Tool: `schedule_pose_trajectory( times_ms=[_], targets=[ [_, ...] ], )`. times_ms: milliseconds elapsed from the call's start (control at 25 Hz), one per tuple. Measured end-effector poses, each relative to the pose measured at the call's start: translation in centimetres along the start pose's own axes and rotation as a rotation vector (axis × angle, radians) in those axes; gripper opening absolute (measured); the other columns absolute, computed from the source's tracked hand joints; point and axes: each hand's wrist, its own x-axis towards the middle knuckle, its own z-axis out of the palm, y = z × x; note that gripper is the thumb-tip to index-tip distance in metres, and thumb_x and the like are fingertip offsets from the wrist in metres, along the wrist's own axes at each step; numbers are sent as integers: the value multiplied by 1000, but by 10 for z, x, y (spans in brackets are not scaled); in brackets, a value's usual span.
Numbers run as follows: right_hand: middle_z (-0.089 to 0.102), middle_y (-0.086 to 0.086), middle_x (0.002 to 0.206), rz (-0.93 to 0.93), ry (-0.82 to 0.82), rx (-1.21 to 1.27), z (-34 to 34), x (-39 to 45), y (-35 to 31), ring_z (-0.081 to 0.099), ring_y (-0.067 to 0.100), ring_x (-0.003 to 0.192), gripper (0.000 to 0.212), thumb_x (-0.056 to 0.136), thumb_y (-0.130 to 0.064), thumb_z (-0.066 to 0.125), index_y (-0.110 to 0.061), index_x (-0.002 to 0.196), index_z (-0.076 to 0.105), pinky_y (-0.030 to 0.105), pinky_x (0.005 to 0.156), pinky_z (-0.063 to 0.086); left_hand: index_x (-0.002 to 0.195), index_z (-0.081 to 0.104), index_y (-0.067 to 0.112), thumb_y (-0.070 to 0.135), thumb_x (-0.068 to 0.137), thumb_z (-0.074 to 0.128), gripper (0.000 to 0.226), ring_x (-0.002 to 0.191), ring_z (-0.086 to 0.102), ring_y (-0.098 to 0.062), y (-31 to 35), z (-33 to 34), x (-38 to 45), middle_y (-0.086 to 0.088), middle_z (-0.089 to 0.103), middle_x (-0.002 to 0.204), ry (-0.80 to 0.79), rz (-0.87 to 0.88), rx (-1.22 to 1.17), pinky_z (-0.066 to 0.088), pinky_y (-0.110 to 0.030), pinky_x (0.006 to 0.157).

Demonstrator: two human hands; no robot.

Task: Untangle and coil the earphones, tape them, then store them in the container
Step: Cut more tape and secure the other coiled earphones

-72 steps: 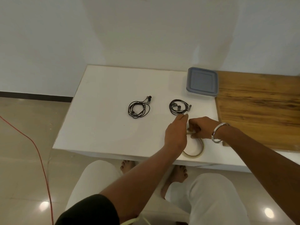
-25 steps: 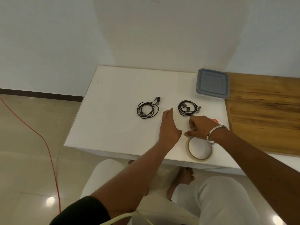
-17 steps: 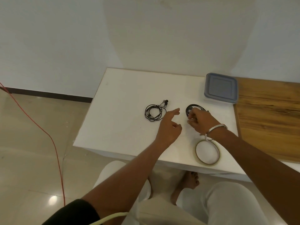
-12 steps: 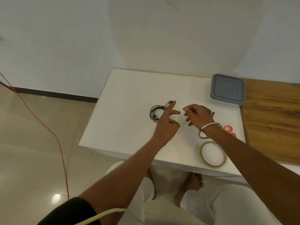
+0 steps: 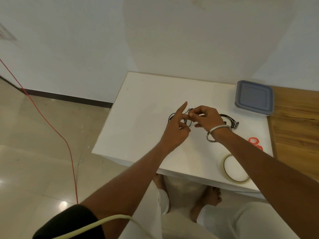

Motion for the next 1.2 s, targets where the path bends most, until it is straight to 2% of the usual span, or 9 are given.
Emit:
schedule_pose_trajectory(
  times_ms=[200, 280, 400, 560, 640, 760, 840, 1000, 1200],
  targets=[
    [70, 1, 93, 4, -20, 7, 4, 2, 3, 67, 13, 88, 13, 89, -21, 63, -13, 97, 67, 25, 71, 57, 151, 26, 30, -15, 82, 50, 86, 87, 63, -37, -2, -4, 0, 1, 63, 119, 11, -4, 0, 55, -46, 83],
    [70, 4, 95, -18, -14, 19, 4, 1, 5, 66, 14, 89, 14, 90, -20, 62, -11, 100, 67, 27, 75, 56, 150, 27, 29, -14, 83, 48, 83, 91, 64, -33, -3, -5, 3, 3, 65, 114, 27, -19, -20, 55, -44, 83],
    [67, -3, 91, -39, 36, 110, 3, -4, 9, 63, 5, 85, 10, 92, -17, 58, -15, 95, 67, 20, 71, 56, 147, 34, 27, -7, 84, 46, 72, 90, 65, -23, -2, -8, 12, 3, 70, 99, 77, -101, -5, 55, -38, 78],
    [66, -7, 85, -10, 78, 220, -4, -4, 13, 61, 5, 85, 10, 92, -17, 57, -19, 91, 66, 19, 69, 56, 113, 65, 13, -5, 84, 44, 40, 68, 57, -15, -2, -19, 24, -5, 68, 87, 339, -28, 51, 50, -31, 64],
    [65, -6, 87, 5, 63, 206, -8, -4, 18, 60, 7, 87, 9, 92, -17, 57, -20, 93, 66, 21, 71, 56, 107, 67, 11, -1, 86, 48, 30, 87, 60, -17, -6, -26, 35, -7, 63, 105, 426, 1, 216, 52, -34, 78],
    [64, -6, 89, 7, 54, 199, -10, -5, 24, 59, 8, 88, 10, 92, -18, 58, -25, 89, 65, 23, 71, 55, 121, 58, 9, 21, 88, 63, 35, 117, 47, -23, -17, -29, 52, -7, 51, 125, 215, -184, 562, 44, -40, 97],
    [64, -7, 90, 1, 53, 190, -13, -6, 26, 59, 7, 88, 11, 92, -18, 58, -26, 88, 65, 20, 69, 55, 119, 56, 9, 27, 87, 66, 39, 119, 42, -25, -22, -26, 58, -7, 49, 124, 125, -223, 691, 42, -39, 93],
    [64, -6, 93, -3, 62, 151, -20, -7, 28, 60, 8, 89, 9, 92, -20, 58, -26, 90, 65, 18, 68, 56, 110, 57, 6, 22, 93, 59, 23, 111, 48, -27, -23, -17, 62, -10, 55, 113, 134, -168, 960, 38, -32, 79],
    [65, -5, 92, -10, 54, 154, -22, -8, 26, 60, 9, 89, 7, 91, -21, 59, -26, 90, 65, 21, 71, 57, 117, 45, 3, -1, 88, 53, 30, 109, 48, -25, -24, -7, 51, -12, 51, 117, 115, -34, 1247, 41, -30, 81]
  ],
)
